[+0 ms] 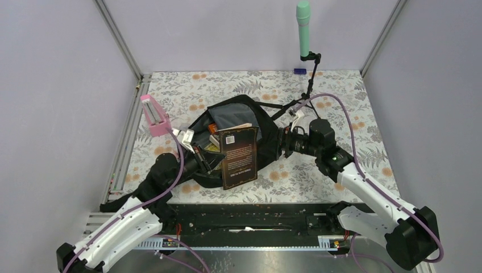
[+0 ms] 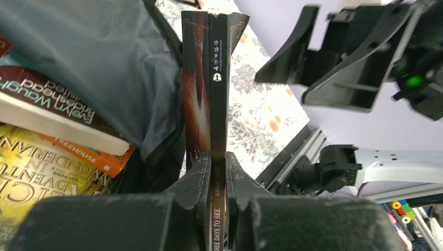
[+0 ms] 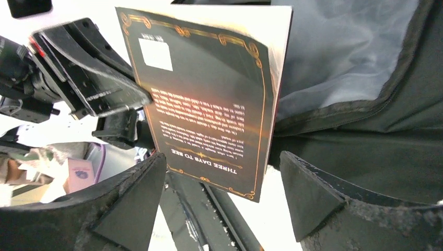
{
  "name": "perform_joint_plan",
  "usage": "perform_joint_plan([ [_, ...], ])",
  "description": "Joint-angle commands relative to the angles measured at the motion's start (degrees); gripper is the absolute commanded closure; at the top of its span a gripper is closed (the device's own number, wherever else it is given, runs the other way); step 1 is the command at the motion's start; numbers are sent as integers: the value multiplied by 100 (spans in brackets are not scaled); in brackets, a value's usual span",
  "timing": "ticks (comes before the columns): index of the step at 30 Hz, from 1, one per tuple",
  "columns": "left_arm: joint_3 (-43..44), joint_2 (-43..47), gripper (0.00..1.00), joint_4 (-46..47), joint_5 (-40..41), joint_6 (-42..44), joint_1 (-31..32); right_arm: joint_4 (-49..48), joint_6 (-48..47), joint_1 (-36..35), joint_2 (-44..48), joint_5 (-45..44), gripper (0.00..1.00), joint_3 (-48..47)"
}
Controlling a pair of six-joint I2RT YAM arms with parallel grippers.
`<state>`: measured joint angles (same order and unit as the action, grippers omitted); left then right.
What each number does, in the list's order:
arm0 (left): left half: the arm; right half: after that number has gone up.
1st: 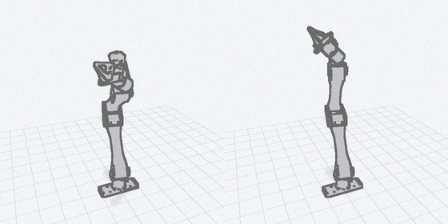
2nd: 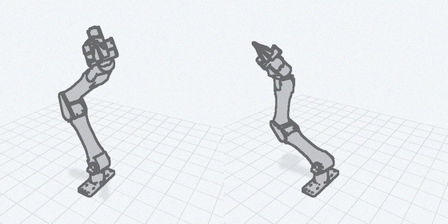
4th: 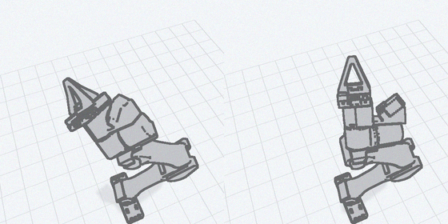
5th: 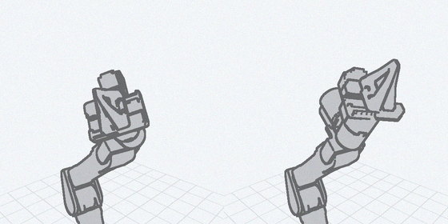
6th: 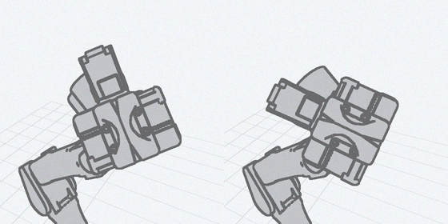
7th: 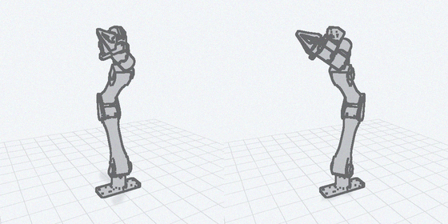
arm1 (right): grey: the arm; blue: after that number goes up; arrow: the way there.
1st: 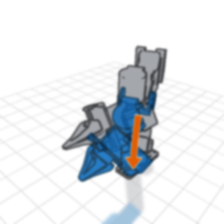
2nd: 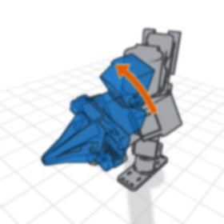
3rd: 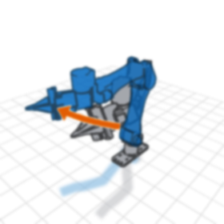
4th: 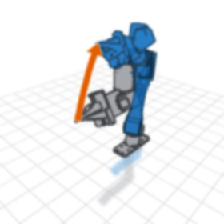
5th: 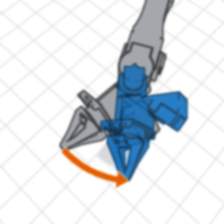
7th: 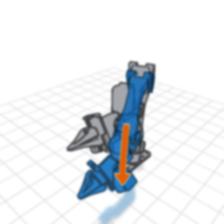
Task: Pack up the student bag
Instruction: Pick up the book from the center of the board.
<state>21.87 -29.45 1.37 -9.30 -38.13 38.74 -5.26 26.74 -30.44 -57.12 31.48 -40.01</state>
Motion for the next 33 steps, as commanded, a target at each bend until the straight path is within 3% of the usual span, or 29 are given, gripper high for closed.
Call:
perform_joint_plan([
  [1, 524, 83, 100, 807, -374, -359, -36, -781, 509, -57, -32, 769, 13, 270],
  [12, 938, 81, 100, 1269, -801, -717, -42, -1511, 775, -185, -217, 1370, 8, 416],
  [25, 960, 285, 100, 1765, -1068, -1141, -68, -3229, 1697, -373, -889, 1950, 9, 270],
  [28, 1023, 352, 100, 1478, -987, -910, -84, -3732, 2097, -393, -964, 2178, 18, 257],
  [33, 1035, 474, 100, 1138, -783, -668, -100, -3981, 2387, -389, -895, 2295, 56, 239],
])
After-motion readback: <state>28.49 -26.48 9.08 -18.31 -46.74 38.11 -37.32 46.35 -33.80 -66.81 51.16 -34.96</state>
